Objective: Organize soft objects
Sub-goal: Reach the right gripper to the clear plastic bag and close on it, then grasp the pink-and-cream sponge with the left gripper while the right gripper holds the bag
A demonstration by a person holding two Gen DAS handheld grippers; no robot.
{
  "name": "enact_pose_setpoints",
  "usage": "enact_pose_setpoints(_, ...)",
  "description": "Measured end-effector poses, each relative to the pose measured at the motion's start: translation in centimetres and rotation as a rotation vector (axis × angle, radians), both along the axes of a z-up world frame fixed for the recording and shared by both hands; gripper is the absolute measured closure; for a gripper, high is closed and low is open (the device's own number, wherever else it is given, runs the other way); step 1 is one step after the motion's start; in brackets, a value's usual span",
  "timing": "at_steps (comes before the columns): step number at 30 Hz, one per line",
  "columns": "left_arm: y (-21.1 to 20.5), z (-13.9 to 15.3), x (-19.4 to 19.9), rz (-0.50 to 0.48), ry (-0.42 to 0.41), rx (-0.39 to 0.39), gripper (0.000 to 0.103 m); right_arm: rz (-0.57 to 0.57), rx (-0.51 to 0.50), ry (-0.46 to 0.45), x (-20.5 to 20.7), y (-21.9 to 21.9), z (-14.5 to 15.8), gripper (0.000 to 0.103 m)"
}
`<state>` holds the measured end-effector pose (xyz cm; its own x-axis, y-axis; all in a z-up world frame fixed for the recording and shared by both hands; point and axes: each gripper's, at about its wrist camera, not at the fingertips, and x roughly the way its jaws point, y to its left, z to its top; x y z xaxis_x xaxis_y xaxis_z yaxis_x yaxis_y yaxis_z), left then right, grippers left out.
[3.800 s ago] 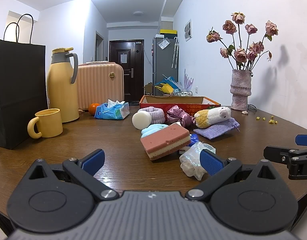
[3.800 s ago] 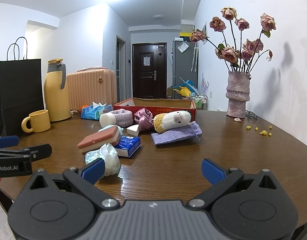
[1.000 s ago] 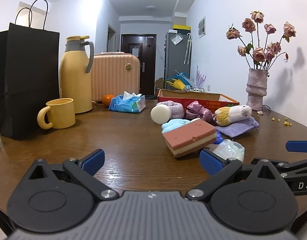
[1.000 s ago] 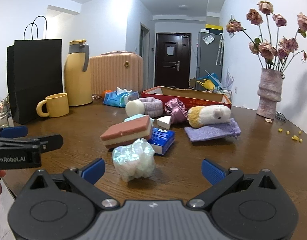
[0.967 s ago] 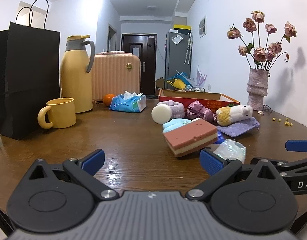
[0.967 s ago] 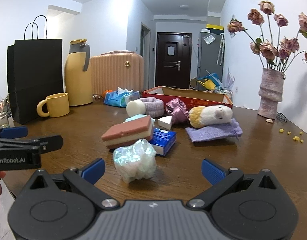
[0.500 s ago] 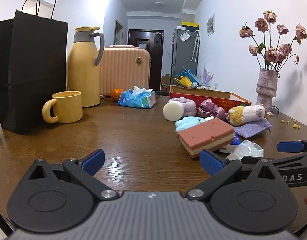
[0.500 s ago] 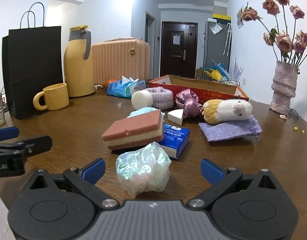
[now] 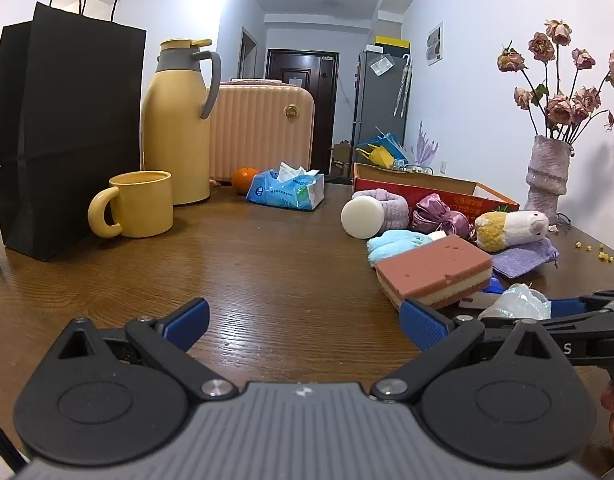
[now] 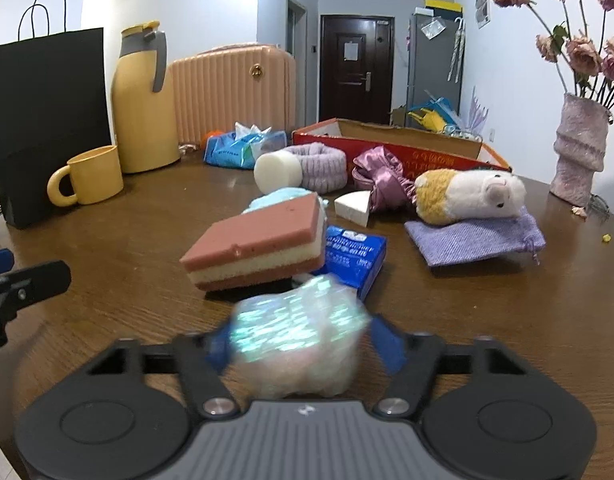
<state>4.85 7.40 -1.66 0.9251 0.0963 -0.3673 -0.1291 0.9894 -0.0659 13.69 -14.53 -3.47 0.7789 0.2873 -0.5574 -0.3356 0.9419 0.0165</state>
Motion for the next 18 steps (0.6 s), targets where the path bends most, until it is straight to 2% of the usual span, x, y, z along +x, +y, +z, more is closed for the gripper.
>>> enact_pose_setpoints(1,0.0,0.0,0.1,0.001,0.002,0.0,0.0,0.004,0.008,0.008,0.1,-0.1,-0.1,0.056)
enact_pose_setpoints(4,-0.2,-0.1,0.2,0.0,0.008,-0.002,0.0,0.007,0.033,-0.001,0.0,-0.6,0.0,0.059)
enact_pose_setpoints(18,-1.1,0.1,1.5,-0.009,0.024,-0.004,0.0,-0.033,0.079,-0.064,-0.1,-3.1,1.1,0.061)
